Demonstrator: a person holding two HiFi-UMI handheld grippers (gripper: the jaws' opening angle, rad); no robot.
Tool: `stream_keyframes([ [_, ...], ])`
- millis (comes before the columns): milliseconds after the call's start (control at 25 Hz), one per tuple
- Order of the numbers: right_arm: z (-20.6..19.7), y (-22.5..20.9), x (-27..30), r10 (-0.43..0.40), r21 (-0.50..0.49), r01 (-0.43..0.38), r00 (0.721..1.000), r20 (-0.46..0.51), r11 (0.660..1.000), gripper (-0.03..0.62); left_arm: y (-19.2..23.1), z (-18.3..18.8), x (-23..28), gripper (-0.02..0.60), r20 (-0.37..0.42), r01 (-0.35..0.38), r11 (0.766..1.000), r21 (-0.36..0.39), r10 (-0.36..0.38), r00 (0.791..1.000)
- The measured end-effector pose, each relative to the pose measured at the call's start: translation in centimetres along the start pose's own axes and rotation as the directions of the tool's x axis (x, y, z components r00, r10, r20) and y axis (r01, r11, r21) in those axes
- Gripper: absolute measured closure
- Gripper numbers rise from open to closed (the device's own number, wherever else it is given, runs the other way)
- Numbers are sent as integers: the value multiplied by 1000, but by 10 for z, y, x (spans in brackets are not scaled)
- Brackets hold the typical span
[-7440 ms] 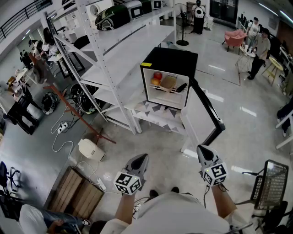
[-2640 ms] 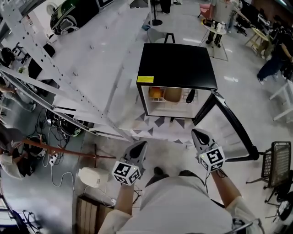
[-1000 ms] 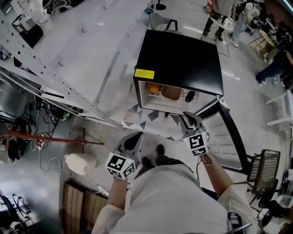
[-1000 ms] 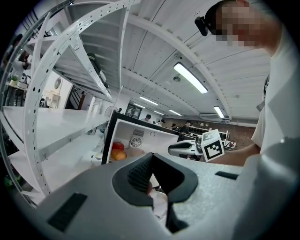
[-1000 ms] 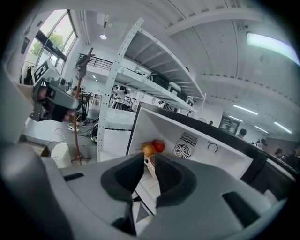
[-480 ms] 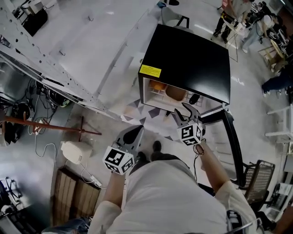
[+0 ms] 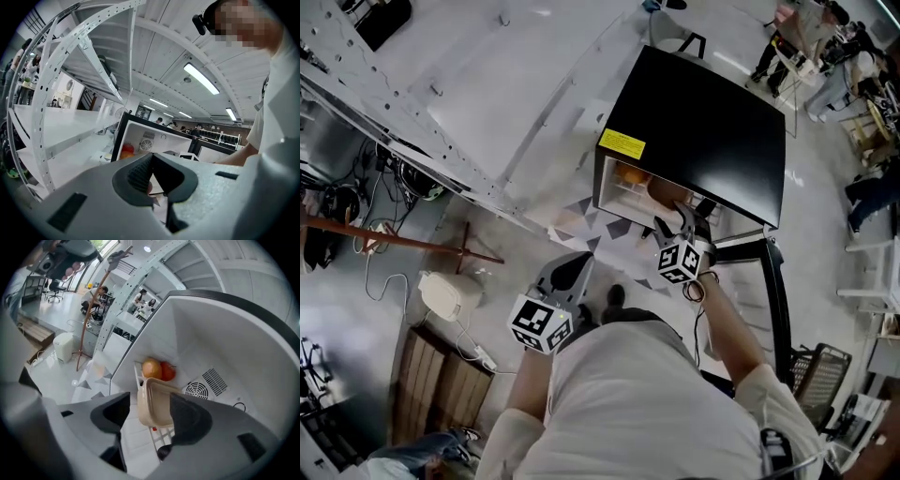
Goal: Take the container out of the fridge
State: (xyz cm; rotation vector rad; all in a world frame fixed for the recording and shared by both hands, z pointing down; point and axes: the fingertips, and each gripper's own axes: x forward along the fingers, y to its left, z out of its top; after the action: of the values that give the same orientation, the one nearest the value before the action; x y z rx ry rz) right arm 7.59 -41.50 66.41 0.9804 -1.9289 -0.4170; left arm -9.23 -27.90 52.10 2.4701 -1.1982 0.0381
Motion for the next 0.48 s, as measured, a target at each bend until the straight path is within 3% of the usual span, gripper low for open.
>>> stream_keyframes([
  [480,-26,9,52,-41,-225,17,994,-106,974,232,13,4,0,580,17,-35,999,-17,35,999],
])
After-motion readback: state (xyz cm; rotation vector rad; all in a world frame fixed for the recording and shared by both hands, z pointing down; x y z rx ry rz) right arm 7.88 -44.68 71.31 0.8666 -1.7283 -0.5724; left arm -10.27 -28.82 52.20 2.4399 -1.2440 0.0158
